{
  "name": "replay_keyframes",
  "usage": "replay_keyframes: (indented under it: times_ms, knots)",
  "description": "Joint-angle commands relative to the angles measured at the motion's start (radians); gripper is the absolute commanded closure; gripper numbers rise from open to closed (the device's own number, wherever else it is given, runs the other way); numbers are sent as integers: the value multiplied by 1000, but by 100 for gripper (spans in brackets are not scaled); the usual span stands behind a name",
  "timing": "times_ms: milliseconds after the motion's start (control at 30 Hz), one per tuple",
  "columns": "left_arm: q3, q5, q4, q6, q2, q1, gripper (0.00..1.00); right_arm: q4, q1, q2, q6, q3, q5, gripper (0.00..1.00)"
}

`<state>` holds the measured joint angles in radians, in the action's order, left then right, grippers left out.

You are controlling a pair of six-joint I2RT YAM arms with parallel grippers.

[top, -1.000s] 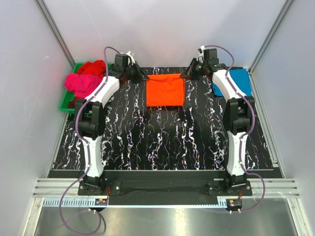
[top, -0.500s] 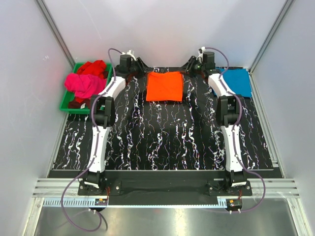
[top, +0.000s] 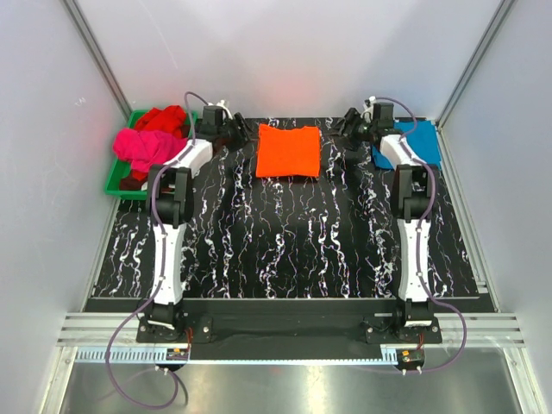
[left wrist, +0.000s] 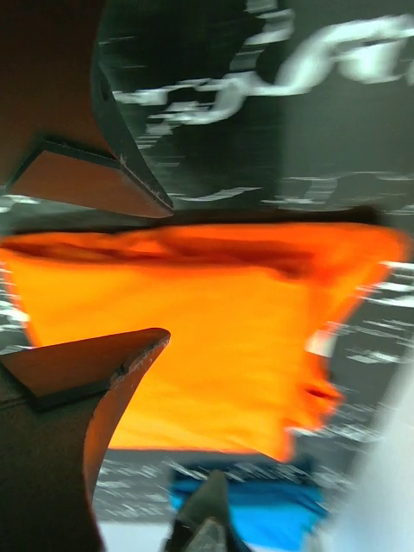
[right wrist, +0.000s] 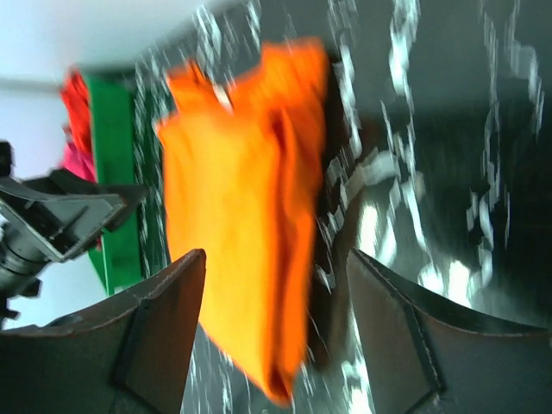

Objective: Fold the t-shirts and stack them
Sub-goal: Fold the tshirt

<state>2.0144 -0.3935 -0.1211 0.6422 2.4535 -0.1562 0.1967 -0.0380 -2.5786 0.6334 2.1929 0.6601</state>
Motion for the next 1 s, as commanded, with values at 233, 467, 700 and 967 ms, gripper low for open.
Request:
replay_keyframes:
  times_ms: [233, 467, 700, 967]
  knots:
    - [-292, -56, -26, -144, -203, -48, 48, -26, -19, 185, -129, -326, 193, 27]
    - [-371, -31, -42, -177, -226, -57, 49, -135, -56, 232, -139, -481, 269, 29]
    - [-368, -68, -38, -187, -209, -57, 53, -123, -88, 215, -136, -483, 213, 39]
    - [-379, -174, -63, -179, -208, -57, 100, -63, -91, 288, -150, -585, 181, 88]
